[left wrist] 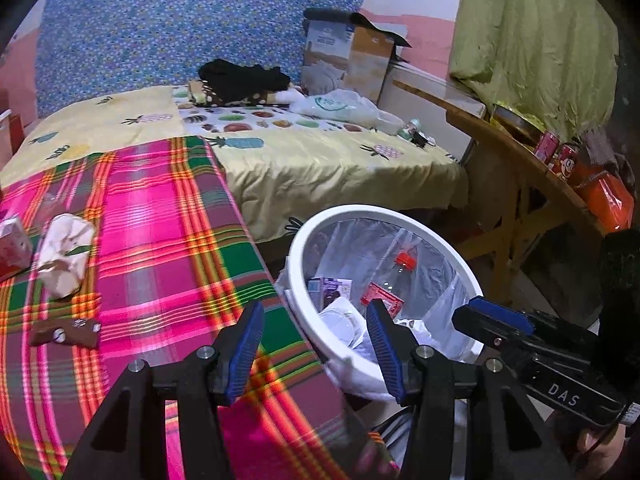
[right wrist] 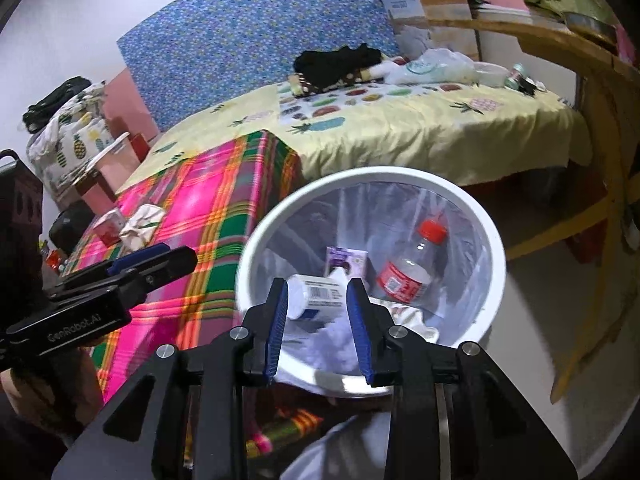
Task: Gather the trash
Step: 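Move both open tools back over the table toward the juice box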
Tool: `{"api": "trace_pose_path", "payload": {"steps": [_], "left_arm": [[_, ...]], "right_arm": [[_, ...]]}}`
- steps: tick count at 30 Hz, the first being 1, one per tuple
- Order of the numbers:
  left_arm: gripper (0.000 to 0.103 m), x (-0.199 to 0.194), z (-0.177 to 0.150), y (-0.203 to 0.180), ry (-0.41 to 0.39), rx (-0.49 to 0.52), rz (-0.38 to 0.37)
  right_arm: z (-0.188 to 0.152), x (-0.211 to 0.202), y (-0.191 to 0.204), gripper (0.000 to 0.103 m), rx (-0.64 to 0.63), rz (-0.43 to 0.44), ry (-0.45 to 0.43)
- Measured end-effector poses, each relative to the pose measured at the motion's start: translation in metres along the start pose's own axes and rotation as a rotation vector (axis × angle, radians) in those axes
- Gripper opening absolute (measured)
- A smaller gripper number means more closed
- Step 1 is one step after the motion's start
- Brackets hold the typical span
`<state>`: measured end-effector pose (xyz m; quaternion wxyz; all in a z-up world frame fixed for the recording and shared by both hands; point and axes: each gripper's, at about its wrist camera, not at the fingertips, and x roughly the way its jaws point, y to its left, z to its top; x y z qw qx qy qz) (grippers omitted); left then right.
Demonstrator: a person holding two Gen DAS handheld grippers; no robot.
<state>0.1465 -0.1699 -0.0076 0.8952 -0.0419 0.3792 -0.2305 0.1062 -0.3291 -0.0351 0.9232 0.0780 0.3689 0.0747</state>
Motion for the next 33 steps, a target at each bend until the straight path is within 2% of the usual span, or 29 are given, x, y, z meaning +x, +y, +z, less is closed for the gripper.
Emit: {"api": "trace_pose_path", "payload": {"steps": [7, 8, 9, 11, 33], "left_arm": [[0.053, -0.024, -0.009, 0.016, -0.025, -0.038, 0.028], [0.053, -0.026, -0.009, 0.017, -0.027, -0.042, 0.032], [0.053, -0.029, -0.01, 0.019, -0.03, -0.044, 0.038], [0.053, -0.035, -0.013, 0.024, -0.04, -0.05, 0.05], [0.053, -0.081, -0.049, 0.083, -0.067, -0.15, 0.22]], "right_arm": [[0.0, -0.003, 0.019, 0.034, -0.035, 0.027, -0.016], [0.0, -0.003, 0.021, 0.041, -0.04, 0.031, -0.018], [0.0, -0.004, 0.024, 0.054, -0.043, 0.035, -0.02], [0.001, -0.003, 0.028, 0.063, -0.051, 0.052, -0.022], [-0.005, 0.006, 0.08, 0.063, -0.144, 0.176, 0.021]]}}
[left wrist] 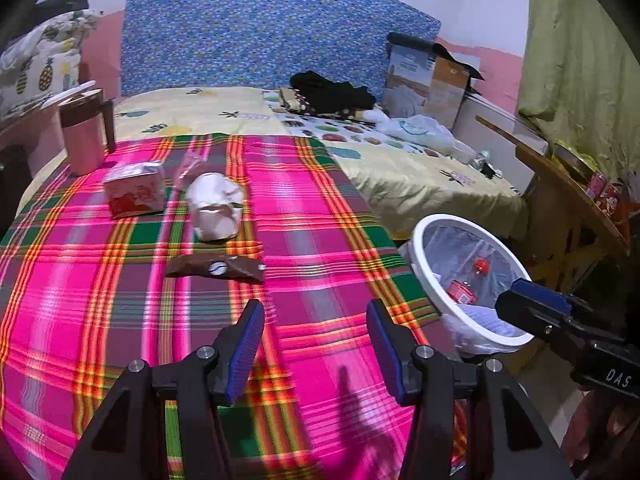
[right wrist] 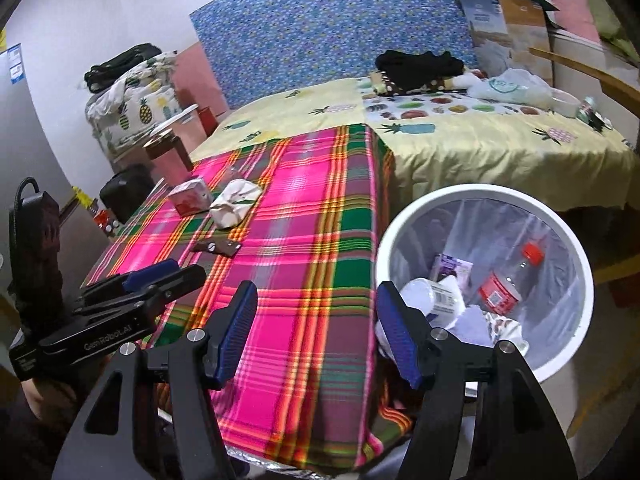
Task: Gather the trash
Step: 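Move both open tools back over the table toward the juice box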
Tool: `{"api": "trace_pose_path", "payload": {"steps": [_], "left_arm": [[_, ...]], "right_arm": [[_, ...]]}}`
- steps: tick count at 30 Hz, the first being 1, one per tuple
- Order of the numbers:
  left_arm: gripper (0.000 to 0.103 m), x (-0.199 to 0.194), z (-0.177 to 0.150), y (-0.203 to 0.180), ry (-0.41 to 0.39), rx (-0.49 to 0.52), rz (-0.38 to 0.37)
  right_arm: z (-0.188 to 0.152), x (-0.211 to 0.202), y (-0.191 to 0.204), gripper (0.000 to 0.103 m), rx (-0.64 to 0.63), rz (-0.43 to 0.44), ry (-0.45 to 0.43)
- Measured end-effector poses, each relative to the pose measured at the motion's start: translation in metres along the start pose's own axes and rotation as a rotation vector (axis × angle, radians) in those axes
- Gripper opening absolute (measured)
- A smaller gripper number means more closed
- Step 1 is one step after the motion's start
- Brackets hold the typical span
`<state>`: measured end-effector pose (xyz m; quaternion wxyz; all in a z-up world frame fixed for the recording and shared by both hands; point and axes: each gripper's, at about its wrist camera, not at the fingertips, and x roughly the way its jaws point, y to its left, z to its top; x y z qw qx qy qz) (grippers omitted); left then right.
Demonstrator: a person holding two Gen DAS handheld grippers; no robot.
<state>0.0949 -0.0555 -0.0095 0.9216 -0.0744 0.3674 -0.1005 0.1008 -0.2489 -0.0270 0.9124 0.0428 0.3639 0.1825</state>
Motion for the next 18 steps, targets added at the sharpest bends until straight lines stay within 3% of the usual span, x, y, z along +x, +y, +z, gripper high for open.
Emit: {"api": "trace_pose_path", "payload": {"steps": [18], "left_arm": [[0.053, -0.01, 0.004, 0.048, -0.014, -0.071, 0.078]], "right_arm": [[0.011, 0.014, 0.026, 0.053, -0.058, 0.053, 0.014]]}}
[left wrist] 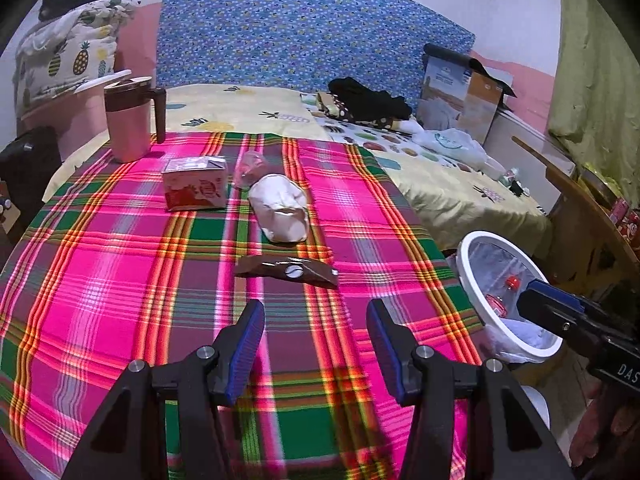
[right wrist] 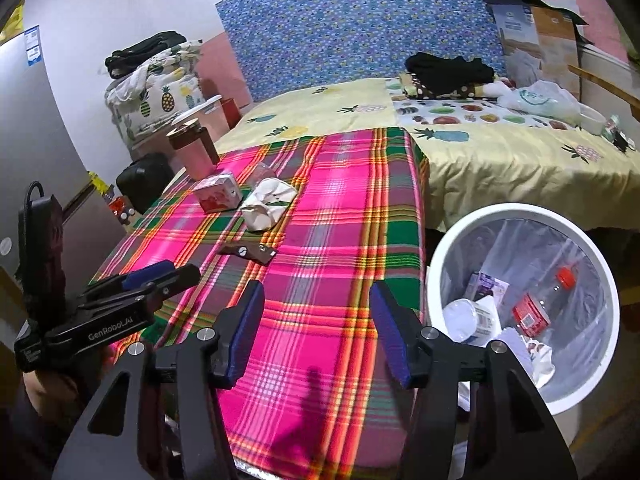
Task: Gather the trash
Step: 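Move both open tools back over the table toward the juice box, then grasp the pink juice box with the left gripper while the right gripper grasps the crumpled white paper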
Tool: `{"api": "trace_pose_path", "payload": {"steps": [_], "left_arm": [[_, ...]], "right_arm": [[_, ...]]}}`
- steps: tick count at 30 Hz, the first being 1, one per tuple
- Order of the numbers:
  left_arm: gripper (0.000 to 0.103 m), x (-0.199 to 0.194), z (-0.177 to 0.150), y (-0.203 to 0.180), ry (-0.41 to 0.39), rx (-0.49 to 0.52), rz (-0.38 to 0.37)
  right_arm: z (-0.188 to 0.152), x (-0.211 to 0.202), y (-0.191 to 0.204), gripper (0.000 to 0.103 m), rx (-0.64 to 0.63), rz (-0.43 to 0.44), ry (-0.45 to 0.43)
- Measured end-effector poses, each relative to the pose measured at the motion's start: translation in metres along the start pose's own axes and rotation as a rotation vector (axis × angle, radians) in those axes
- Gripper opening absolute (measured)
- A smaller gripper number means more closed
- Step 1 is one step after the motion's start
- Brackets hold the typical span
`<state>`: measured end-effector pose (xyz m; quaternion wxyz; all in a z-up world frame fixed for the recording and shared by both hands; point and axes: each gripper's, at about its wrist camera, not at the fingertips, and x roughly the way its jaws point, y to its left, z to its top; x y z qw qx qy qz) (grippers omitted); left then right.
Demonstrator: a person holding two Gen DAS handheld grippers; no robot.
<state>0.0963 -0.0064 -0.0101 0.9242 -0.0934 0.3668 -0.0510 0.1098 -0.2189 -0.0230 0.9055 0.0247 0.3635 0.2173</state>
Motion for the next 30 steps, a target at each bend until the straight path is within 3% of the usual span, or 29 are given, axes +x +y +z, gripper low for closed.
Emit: {"api": "trace_pose_path", "payload": {"steps": [16, 30], "left_arm": [[0.053, 0.015, 0.035, 0.059, -0.003, -0.026, 0.063], [0.057, 0.04, 0.067, 0.109, 0.016, 0.021, 0.094]], "right_arm": [[0.02, 0.029, 0.029, 0.05, -0.042, 0.037, 0.018], [0.039, 0.08, 0.06, 0.05, -0.097, 0.05, 0.063]]}}
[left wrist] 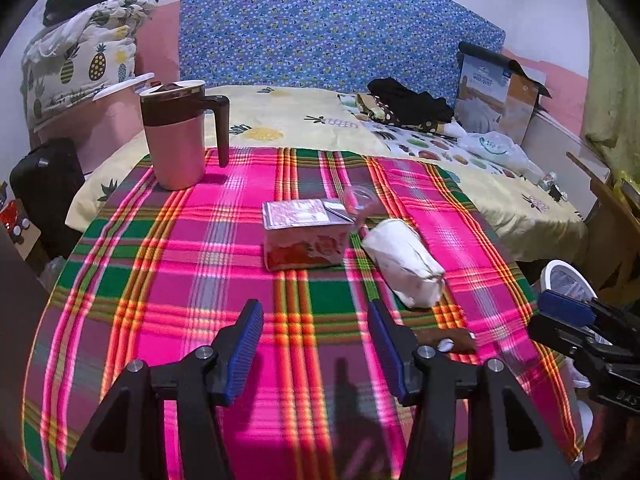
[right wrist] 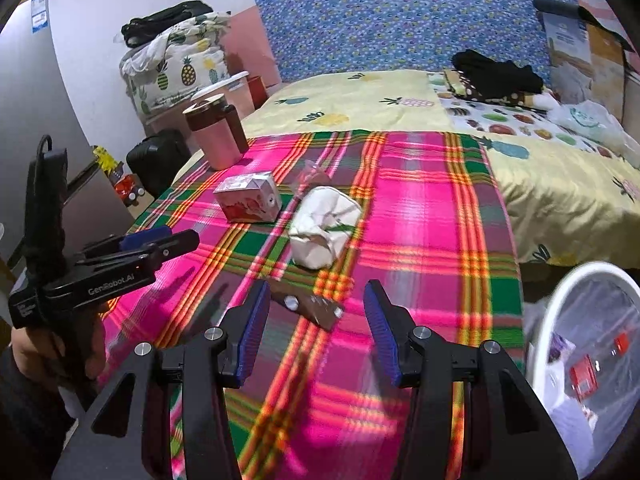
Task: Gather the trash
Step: 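Grasp the pink juice box with the left gripper while the right gripper grasps the crumpled white paper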
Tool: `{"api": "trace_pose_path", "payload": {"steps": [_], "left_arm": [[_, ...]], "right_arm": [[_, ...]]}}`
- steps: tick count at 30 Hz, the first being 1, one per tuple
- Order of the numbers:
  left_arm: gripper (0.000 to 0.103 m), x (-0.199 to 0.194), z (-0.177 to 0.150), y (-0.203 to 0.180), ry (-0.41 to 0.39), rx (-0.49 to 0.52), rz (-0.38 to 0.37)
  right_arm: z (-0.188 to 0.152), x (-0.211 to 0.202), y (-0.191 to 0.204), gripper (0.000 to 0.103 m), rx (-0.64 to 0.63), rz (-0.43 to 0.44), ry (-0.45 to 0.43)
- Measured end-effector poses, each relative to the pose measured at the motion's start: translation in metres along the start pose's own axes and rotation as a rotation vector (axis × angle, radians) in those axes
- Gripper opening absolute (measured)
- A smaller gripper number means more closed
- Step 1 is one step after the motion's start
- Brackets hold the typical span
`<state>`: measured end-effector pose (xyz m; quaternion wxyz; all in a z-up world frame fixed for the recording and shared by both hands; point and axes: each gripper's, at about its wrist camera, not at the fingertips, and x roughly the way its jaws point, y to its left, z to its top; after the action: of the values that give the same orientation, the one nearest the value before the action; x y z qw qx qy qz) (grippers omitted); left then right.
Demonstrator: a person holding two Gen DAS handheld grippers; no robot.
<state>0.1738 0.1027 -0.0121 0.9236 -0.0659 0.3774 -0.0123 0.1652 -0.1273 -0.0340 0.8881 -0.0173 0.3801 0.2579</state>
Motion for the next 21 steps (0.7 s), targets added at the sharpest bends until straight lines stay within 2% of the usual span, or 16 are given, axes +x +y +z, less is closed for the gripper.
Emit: {"api": "trace_pose_path", "payload": {"steps": [8, 14, 21], "left_arm": [[0.058, 0.013, 0.019, 0.017, -0.002, 0.033, -0.027], [0.059, 0.028, 0.031, 0.023, -0.007, 0.065, -0.068], [0.063, 0.048, 0.046, 0.033, -0.013, 0.087, -0.093]], "right_arm": [[0.013, 0.034, 0.011, 0.05, -0.045, -0.009, 0.032], [0.017, 0.049, 0.009, 0.05, -0.064, -0.049, 0.043], [0.019, 0.064, 0.008, 0.05, -0.074, -0.071, 0.072]]}}
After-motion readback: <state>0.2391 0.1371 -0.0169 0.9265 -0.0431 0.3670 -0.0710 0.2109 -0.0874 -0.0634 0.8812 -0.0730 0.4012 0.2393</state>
